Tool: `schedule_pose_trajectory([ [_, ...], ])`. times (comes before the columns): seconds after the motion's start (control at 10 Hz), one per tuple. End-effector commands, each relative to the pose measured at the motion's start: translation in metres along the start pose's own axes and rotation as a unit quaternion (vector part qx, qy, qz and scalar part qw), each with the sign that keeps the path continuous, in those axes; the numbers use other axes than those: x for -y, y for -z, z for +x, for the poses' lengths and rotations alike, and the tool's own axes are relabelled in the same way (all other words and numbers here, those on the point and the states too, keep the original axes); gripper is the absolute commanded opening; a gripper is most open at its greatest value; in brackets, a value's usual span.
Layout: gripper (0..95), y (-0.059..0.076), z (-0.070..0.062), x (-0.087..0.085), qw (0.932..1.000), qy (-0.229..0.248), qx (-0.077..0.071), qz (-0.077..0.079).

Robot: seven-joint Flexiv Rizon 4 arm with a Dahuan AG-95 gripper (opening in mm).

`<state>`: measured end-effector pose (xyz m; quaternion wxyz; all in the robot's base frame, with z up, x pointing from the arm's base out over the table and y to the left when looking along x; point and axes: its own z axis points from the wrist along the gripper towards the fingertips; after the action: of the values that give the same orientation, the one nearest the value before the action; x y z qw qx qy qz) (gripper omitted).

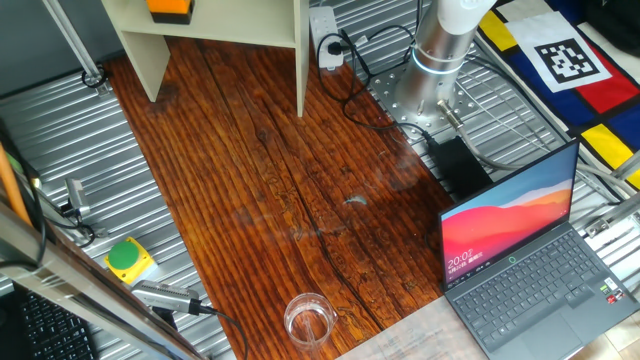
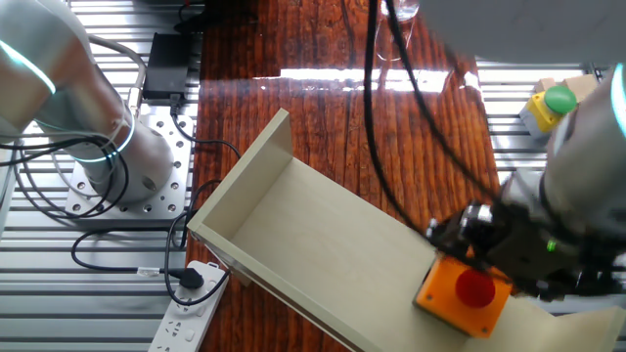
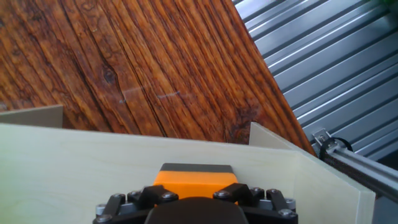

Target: Take the object down from the shelf

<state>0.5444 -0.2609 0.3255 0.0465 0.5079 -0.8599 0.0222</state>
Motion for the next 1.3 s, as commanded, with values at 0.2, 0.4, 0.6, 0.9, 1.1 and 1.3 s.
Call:
schedule_pose_trajectory([
  [0.2,0.0,0.004,-0.016,-0.005,0.9999,-0.010,-0.010,0.001],
  [0.4,0.0,0.006,-0.029,-0.009,0.9997,-0.021,-0.013,0.001],
  [0.6,0.0,0.009,-0.050,-0.018,0.9989,-0.041,-0.024,0.006],
  [0.9,0.0,0.011,-0.073,-0.029,0.9979,-0.059,-0.027,0.010],
  [1.1,0.0,0.011,-0.084,-0.035,0.9970,-0.072,-0.026,0.011],
  [1.3,0.0,0.008,-0.096,-0.041,0.9960,-0.085,-0.024,0.013],
])
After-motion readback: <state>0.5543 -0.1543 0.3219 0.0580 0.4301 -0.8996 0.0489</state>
